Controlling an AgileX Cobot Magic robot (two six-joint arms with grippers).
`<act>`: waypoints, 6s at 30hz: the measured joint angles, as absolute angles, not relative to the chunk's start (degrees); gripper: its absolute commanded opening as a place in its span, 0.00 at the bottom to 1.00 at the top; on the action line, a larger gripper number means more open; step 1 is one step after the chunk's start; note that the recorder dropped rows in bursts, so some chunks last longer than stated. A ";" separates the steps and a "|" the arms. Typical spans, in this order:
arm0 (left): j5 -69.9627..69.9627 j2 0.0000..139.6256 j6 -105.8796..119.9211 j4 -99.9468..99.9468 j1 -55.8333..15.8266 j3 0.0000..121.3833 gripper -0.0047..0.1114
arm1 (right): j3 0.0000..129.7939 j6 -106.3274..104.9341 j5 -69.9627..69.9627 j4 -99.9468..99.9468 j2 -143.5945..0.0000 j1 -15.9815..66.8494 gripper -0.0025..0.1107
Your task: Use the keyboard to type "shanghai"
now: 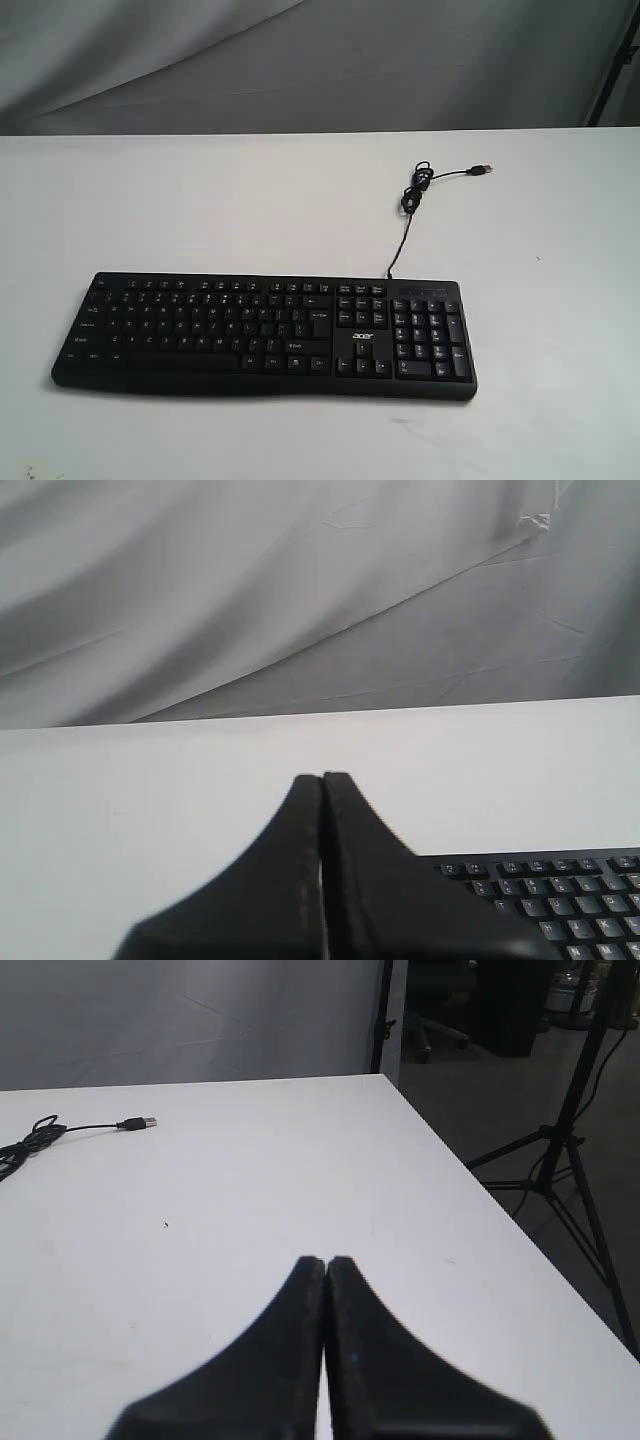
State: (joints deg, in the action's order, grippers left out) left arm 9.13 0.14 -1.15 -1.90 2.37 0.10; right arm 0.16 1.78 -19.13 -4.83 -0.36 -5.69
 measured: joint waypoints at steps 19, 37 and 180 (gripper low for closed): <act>9.13 0.14 -1.15 -1.90 2.37 0.10 0.04 | 0.16 1.78 -19.13 -4.83 -0.36 -5.69 0.02; 9.13 0.14 -1.15 -1.90 2.37 0.10 0.04 | 0.16 1.65 -12.42 -9.53 -0.36 -5.69 0.02; 9.13 0.14 -1.15 -1.90 2.37 0.10 0.04 | 79.49 -58.33 -32.59 33.96 -102.69 42.87 0.02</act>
